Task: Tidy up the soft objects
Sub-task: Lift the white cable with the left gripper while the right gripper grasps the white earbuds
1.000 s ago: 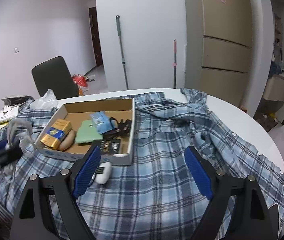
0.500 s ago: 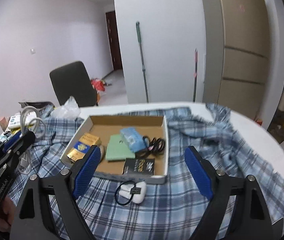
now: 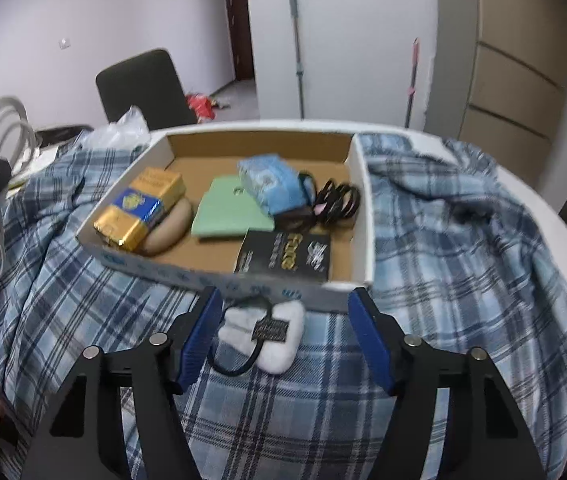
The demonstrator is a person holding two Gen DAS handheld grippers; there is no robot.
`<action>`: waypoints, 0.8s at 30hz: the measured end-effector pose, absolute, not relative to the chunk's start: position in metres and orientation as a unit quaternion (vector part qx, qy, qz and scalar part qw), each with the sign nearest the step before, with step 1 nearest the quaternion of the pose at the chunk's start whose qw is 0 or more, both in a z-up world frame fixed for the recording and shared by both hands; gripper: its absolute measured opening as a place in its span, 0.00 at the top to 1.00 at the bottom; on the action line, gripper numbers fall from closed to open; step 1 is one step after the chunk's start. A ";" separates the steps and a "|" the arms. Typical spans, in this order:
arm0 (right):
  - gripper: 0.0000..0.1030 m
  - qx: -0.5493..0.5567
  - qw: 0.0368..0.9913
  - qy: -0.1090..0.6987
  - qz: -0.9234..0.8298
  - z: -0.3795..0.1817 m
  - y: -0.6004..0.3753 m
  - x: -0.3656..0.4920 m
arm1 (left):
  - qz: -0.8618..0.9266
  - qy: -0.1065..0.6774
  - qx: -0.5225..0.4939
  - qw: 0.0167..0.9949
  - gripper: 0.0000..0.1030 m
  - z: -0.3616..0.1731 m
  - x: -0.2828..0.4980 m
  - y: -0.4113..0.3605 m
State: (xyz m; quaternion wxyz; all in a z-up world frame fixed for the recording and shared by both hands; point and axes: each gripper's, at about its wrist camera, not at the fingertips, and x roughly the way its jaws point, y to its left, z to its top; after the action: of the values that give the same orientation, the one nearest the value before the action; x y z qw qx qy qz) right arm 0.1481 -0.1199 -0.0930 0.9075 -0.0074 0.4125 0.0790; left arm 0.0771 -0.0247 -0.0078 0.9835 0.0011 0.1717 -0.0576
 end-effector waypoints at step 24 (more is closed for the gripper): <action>0.77 -0.017 0.950 0.284 0.127 -0.024 -0.120 0.111 | -0.084 0.134 -0.013 0.987 0.78 0.038 0.043 -0.025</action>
State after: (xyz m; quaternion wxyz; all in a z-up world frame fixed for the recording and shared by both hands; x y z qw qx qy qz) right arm 0.1108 -0.1195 -0.0243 0.9503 -0.0165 0.2838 0.1268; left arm 0.0435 -0.0251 0.0379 0.9873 -0.0128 0.1340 -0.0839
